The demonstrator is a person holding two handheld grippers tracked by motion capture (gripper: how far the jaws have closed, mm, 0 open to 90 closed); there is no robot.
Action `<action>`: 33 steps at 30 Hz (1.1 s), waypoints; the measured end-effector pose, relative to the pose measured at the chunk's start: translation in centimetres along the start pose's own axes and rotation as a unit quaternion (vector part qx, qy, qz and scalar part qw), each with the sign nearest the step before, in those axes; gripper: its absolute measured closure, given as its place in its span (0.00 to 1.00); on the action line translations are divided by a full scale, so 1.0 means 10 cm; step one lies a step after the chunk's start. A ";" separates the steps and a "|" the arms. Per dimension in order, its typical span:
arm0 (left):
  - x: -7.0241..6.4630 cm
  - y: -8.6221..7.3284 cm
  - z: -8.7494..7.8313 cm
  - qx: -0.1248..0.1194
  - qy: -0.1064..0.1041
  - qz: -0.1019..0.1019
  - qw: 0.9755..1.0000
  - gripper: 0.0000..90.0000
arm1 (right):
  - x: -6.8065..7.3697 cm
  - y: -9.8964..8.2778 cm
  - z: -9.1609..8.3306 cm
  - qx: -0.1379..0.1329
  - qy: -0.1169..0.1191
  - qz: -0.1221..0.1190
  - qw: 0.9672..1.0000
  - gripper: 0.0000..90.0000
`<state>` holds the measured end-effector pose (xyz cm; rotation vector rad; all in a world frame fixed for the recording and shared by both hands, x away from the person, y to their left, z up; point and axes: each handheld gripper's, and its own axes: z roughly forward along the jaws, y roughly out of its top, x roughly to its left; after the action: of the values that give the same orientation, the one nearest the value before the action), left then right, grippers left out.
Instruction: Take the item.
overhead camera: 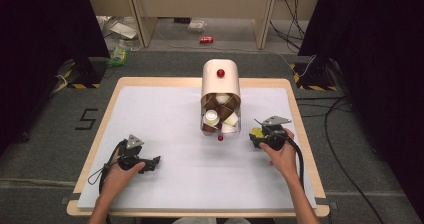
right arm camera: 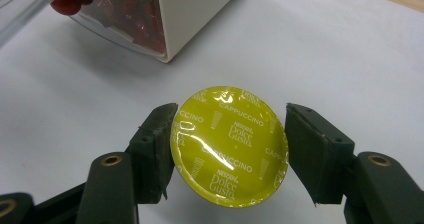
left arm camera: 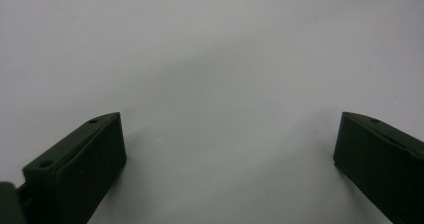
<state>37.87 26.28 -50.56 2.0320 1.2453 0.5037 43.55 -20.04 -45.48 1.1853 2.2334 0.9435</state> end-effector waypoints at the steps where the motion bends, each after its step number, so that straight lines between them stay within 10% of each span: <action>1: 0.00 0.00 0.00 0.000 0.000 0.000 1.000 0.00 | 0.00 0.00 0.01 0.001 0.001 -0.001 1.000 0.45; 33: 0.00 0.00 0.00 0.000 0.000 0.000 1.000 0.00 | 0.04 -0.05 0.10 0.016 0.013 -0.001 1.000 0.40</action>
<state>37.88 26.29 -50.56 2.0316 1.2453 0.5034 43.75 -19.54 -46.58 1.1910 2.2780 0.9306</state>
